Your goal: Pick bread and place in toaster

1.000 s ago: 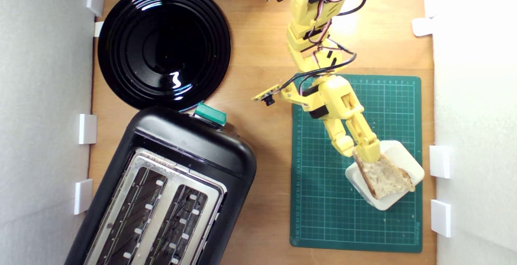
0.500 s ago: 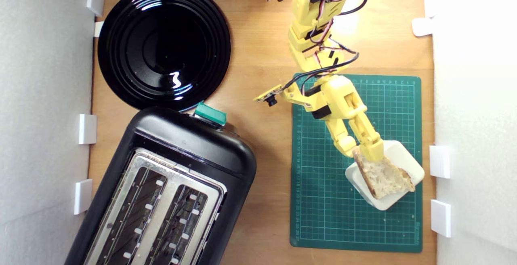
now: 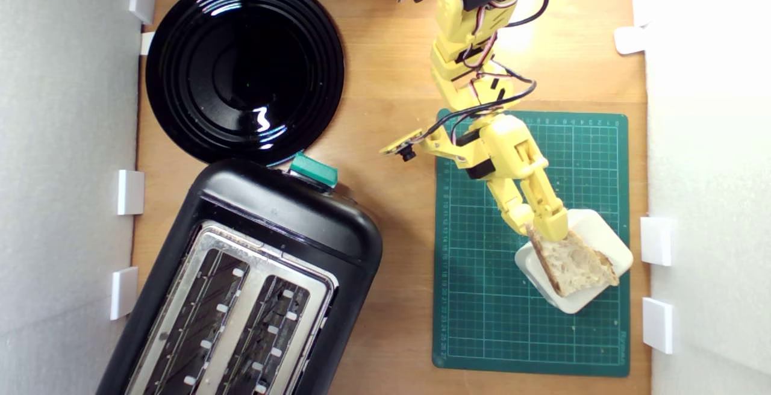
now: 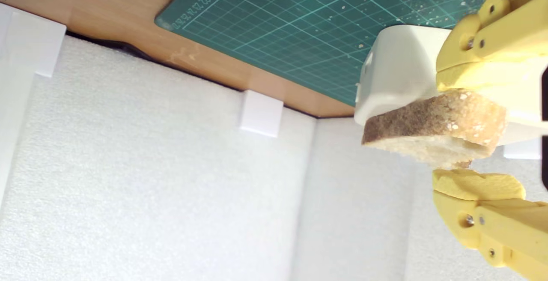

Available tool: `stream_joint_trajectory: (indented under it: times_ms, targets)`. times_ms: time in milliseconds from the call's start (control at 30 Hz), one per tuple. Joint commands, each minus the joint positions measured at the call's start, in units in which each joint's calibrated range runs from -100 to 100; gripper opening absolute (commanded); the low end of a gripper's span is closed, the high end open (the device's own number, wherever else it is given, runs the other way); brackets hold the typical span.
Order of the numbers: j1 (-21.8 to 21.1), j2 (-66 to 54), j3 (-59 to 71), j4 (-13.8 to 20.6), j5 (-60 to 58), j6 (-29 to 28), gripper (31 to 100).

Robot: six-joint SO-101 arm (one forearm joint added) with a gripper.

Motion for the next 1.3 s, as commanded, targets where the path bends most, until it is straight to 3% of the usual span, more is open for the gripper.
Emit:
stream_joint_trajectory:
  times_ms: [0, 200, 667, 800, 1067, 1267]
  targets:
    - [-0.7, -1.0, -2.2, 0.1, -0.2, 0.3, 69.7]
    - [-0.7, -0.9, -2.2, 0.3, -0.2, 0.3, 59.8]
    - [-0.8, -1.5, -1.8, -0.4, -0.2, -0.2, 59.5]
    - [0.0, -6.7, -1.3, -0.7, 0.1, -0.2, 59.5]
    - [0.2, -26.3, -1.3, -0.6, 22.1, -0.1, 59.5]
    - [5.0, -47.4, -1.3, -0.7, 39.9, 0.3, 59.5]
